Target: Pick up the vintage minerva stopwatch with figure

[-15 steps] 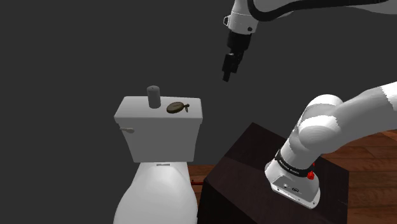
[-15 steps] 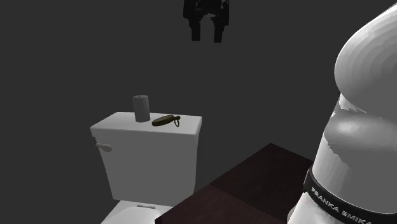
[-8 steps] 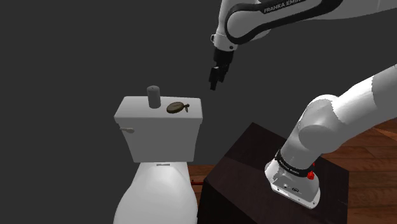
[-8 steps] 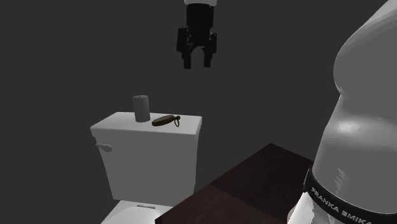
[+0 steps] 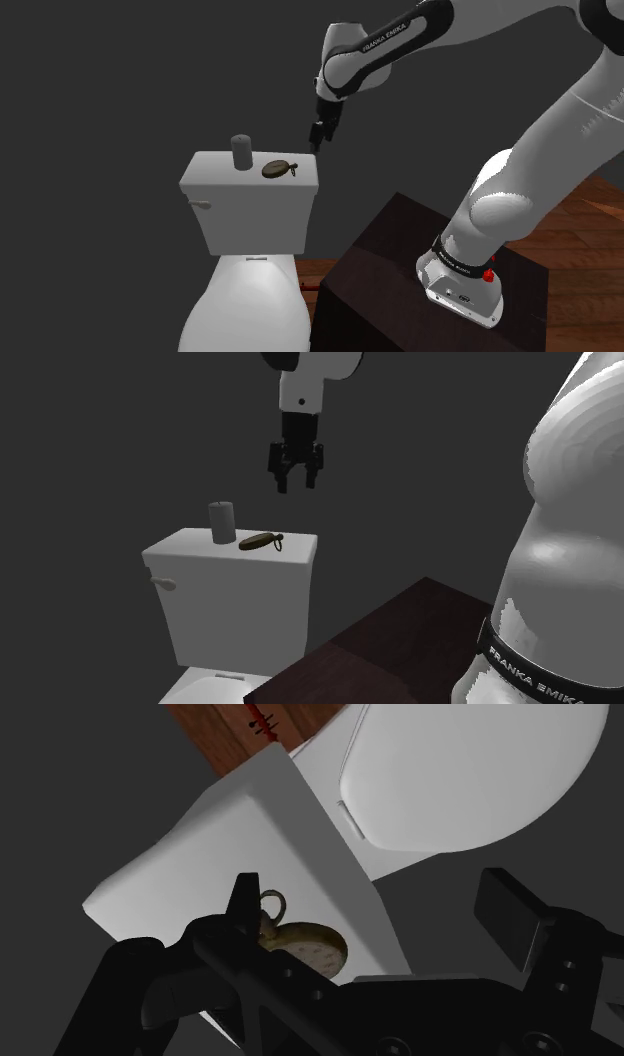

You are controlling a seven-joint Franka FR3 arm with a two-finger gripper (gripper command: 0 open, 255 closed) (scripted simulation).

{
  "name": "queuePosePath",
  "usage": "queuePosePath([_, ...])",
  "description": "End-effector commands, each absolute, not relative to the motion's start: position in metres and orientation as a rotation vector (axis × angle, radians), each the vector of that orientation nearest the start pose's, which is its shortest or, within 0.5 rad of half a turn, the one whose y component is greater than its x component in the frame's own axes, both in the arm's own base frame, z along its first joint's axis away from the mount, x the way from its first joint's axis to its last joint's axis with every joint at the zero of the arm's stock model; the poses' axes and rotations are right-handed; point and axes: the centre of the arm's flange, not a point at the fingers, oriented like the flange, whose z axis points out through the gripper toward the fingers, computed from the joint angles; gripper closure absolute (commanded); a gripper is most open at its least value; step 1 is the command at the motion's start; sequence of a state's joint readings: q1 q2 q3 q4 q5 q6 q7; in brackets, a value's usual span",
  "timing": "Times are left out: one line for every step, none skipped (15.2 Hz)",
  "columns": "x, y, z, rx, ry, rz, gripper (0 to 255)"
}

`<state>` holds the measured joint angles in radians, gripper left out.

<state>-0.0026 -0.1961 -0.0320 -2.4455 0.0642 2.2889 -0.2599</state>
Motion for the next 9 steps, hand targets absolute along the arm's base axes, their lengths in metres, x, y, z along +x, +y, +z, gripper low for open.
queuePosePath([0.479, -0.021, 0.357, -3.075, -0.286, -0.077, 0])
queuePosePath([0.487, -0.023, 0.347, -3.072, -0.286, -0.079, 0])
queuePosePath([0.496, -0.026, 0.337, -3.07, -0.287, -0.081, 0])
queuePosePath([0.504, -0.028, 0.327, -3.067, -0.287, -0.083, 0])
queuePosePath([0.513, -0.03, 0.318, -3.065, -0.288, -0.085, 0])
queuePosePath([0.521, -0.032, 0.308, -3.062, -0.288, -0.086, 0])
queuePosePath([0.529, -0.034, 0.298, -3.06, -0.289, -0.088, 0])
queuePosePath([0.538, -0.036, 0.288, -3.057, -0.289, -0.09, 0])
queuePosePath([0.546, -0.038, 0.278, -3.055, -0.289, -0.092, 0])
